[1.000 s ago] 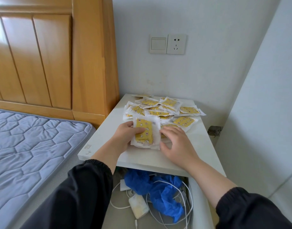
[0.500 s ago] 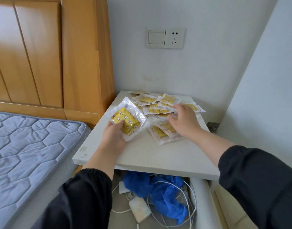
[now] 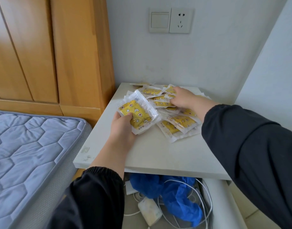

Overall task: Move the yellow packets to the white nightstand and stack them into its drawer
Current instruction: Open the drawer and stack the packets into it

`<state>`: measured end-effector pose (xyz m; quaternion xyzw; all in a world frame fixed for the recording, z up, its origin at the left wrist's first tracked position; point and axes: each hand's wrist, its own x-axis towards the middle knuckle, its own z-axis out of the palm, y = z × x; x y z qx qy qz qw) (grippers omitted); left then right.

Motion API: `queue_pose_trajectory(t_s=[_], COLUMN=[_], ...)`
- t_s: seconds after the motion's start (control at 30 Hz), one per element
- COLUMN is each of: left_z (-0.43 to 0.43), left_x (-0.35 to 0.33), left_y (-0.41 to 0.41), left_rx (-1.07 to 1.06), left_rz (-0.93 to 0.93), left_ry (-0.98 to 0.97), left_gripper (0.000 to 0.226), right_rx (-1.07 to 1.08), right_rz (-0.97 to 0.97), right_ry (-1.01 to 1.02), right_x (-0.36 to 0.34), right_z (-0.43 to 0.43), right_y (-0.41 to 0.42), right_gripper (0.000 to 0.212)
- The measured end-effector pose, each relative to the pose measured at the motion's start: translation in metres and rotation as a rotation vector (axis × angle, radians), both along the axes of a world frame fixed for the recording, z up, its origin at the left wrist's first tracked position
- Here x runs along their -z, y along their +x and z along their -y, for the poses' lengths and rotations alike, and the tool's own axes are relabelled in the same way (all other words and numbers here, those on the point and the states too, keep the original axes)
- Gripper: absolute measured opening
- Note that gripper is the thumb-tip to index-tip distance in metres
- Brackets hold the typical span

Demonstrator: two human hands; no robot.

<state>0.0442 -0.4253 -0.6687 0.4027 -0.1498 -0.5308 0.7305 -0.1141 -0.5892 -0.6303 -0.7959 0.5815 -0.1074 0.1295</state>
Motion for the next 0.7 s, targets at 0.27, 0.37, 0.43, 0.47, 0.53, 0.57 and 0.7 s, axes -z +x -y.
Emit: queue_pose_trajectory(t_s=[0.27,0.37,0.43,0.47,0.53,0.57,0.7], left_z=[0.004,0.004,0.003,0.003,0.0,-0.001,-0.008], left_x=[0.002,0.002,0.001,0.0,-0.002,-0.003,-0.004], left_y=[0.001,0.001,0.0,0.0,-0.003,-0.005,-0.011], left_rx=[0.02,0.015,0.004,-0.005,-0.03,-0.042,-0.086], left_rz=[0.026,0.035,0.043,0.049,0.074,0.099,0.194], left_ry=[-0.007,0.001,0.009,0.013,0.025,0.035,0.082], left_gripper=[0.03,0.029,0.026,0.025,0.026,0.027,0.024], right_rx=[-0.176,-0.209,-0.238,-0.243,-0.247,-0.244,-0.346], right_rz=[-0.433,-0.451,-0.437,-0.415,-0.33,-0.268,-0.115], right_ry=[-0.41,-0.509,-0.562,-0.578,-0.604,-0.621,-0.644], right_x=[-0.002,0.002,0.005,0.006,0.006,0.006,0.017], right_z=[-0.007,-0.011,-0.013,-0.016,-0.024,-0.029,-0.063], right_y=[0.014,0.008,0.002,-0.002,-0.011,-0.018,-0.054], right_gripper=[0.017,0.02,0.02,0.02,0.021,0.02,0.015])
